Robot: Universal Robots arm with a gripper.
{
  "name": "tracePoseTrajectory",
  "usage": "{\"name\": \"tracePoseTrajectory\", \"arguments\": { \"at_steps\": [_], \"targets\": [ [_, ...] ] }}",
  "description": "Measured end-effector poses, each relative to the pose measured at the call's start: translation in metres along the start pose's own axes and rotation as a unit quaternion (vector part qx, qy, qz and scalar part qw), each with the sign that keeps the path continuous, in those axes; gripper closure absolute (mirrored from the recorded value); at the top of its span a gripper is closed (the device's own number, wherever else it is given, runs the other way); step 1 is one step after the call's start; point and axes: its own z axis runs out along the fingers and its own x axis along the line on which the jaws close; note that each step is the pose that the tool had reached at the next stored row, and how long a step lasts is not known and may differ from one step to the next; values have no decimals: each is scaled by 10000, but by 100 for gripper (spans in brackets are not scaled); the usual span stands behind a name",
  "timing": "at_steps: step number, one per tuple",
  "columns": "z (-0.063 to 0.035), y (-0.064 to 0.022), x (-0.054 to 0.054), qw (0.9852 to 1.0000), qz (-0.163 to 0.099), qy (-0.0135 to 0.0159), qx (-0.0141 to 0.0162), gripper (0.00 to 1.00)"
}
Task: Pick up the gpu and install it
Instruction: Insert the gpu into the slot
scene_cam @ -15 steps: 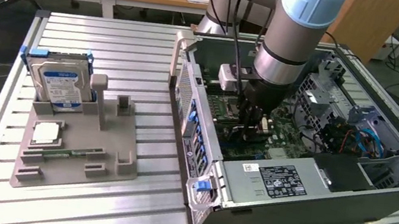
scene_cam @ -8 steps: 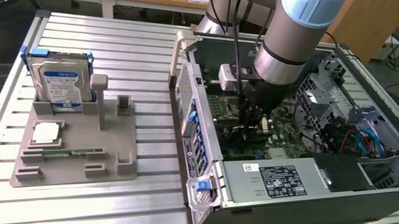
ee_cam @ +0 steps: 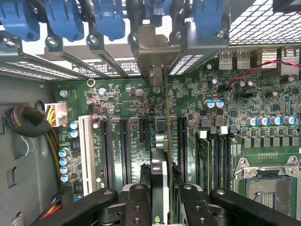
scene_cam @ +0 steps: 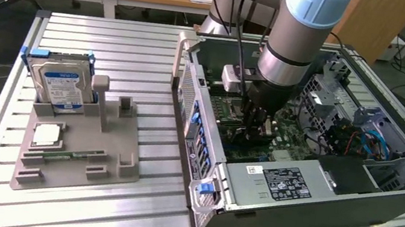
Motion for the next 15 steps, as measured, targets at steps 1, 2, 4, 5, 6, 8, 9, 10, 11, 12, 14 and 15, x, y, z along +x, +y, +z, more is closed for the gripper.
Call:
{"name": "tracePoseTrajectory", "arguments": {
  "at_steps": [1,2,4,5,6,8,9,10,11,12,14,15],
  "targets": [
    [0,0,0,10000,0,0,0,73],
    [0,0,0,10000,0,0,0,73],
    [0,0,0,10000,0,0,0,73],
    [0,0,0,10000,0,0,0,73],
    [-1,0,0,10000,0,0,0,73],
    [-38,0,2,10000,0,5,0,73],
    [-49,-1,1,10000,0,2,0,73],
    [-51,-1,1,10000,0,1,0,73],
    [-50,-1,1,10000,0,0,0,73],
    [-50,-1,0,10000,0,0,0,73],
    [-50,-1,1,10000,0,0,0,73],
    [-50,-1,0,10000,0,0,0,73]
  ]
}}
